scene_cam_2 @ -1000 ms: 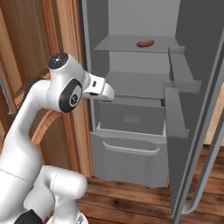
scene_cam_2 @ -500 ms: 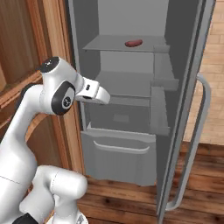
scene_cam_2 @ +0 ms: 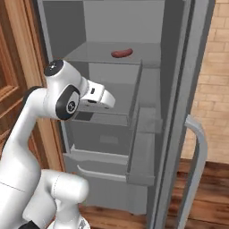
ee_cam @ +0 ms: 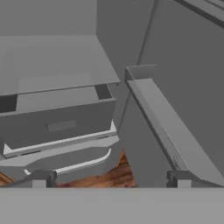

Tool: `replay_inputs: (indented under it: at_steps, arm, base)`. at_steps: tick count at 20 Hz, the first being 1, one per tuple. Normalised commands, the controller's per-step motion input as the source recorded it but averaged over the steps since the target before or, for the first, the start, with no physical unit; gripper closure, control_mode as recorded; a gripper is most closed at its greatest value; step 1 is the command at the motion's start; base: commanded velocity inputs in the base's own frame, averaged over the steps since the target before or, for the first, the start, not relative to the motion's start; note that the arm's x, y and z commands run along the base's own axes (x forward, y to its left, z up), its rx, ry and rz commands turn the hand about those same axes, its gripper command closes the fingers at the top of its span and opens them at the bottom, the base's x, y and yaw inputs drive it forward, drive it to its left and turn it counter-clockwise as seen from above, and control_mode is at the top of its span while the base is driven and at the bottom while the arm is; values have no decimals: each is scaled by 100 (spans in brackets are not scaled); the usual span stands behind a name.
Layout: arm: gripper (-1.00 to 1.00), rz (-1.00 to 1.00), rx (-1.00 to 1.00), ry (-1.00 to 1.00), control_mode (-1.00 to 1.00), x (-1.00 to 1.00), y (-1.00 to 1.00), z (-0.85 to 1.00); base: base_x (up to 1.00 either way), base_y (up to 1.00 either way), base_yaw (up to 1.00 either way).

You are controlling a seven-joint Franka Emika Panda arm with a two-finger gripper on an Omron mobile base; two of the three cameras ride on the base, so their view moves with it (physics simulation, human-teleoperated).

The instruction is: Move the hot dog bun to the plate on the dining table and place the condiment next to that plate. Then navigate to the fridge and take the sausage and place it on the plate as well.

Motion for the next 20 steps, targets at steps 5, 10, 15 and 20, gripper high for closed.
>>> replay_inputs:
  at_steps: [5,10,15,20]
  arm:
    - [-100,0,0,0,100,0,0,0]
    - [-100,0,0,0,100,0,0,0]
    - [-100,0,0,-4,-100,0,0,6]
    - [-100,0,0,-47,-100,-1,0,60]
  base:
    - [100,5,2]
    - [95,5,0]
    - [33,7,0]
    - [0,0,0]
